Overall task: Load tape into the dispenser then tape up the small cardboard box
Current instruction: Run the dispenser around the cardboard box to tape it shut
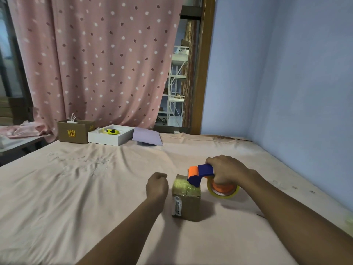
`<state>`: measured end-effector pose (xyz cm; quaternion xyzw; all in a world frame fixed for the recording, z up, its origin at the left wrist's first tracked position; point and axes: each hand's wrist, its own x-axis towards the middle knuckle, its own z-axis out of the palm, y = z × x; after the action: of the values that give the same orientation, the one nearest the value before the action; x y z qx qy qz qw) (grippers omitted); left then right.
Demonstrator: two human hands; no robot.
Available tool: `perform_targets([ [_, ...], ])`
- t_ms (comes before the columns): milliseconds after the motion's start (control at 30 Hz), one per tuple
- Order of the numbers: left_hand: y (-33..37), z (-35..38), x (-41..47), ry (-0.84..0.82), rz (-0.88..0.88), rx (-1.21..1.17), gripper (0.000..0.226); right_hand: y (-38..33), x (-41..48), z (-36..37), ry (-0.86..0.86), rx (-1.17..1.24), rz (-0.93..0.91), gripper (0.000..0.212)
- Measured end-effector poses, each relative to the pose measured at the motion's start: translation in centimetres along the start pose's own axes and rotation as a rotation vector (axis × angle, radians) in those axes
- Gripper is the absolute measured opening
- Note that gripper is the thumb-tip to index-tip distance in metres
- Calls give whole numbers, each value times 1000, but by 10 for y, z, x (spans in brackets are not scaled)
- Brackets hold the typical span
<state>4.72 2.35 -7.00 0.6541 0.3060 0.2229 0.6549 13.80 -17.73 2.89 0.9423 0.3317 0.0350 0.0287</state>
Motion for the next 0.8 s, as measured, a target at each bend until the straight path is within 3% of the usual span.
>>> perform_targets([
  [100, 24, 19, -15, -121, 69, 72, 36, -1, -2, 0, -5, 15, 3, 76],
  [200, 32, 38, -19, -202, 4, 164, 34, 0, -5, 0, -2, 13, 3, 75],
  [600, 21, 46, -16, -221, 144, 671, 45, 10, -16, 5, 25, 13, -34, 61],
  [800, 27, 48, -20, -224, 167, 893, 45, 20, -27, 19, 6, 70, 2, 66],
])
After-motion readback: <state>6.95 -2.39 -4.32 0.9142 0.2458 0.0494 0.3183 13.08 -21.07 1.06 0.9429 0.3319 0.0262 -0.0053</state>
